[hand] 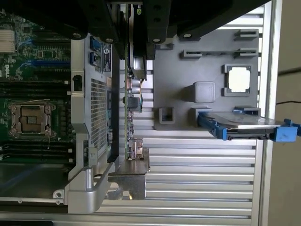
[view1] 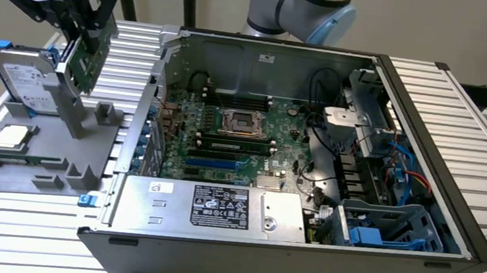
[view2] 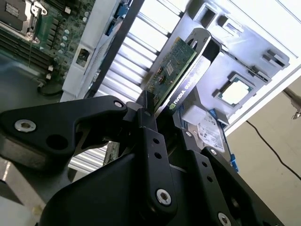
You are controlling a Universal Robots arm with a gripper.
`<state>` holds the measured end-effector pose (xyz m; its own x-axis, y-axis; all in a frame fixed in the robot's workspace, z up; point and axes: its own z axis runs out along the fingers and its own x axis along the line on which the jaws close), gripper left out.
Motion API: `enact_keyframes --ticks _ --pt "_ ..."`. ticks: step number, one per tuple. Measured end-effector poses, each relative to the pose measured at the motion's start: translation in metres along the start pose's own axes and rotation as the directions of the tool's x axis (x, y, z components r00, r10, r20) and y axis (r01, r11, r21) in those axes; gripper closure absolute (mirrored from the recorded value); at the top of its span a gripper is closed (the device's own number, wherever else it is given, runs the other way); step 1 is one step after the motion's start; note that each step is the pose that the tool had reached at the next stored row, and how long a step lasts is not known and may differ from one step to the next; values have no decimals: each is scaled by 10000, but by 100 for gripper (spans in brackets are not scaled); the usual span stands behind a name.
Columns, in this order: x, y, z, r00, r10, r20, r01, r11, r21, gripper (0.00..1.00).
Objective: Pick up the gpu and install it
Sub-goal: 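Pick up the gpu and move the gpu toward the slot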
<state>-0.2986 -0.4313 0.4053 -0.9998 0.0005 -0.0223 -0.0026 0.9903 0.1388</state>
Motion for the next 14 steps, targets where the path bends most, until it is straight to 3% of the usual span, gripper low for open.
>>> enact_keyframes --ticks 14 --pt "-118 0 3 10000 -1 0 1 10000 0 100"
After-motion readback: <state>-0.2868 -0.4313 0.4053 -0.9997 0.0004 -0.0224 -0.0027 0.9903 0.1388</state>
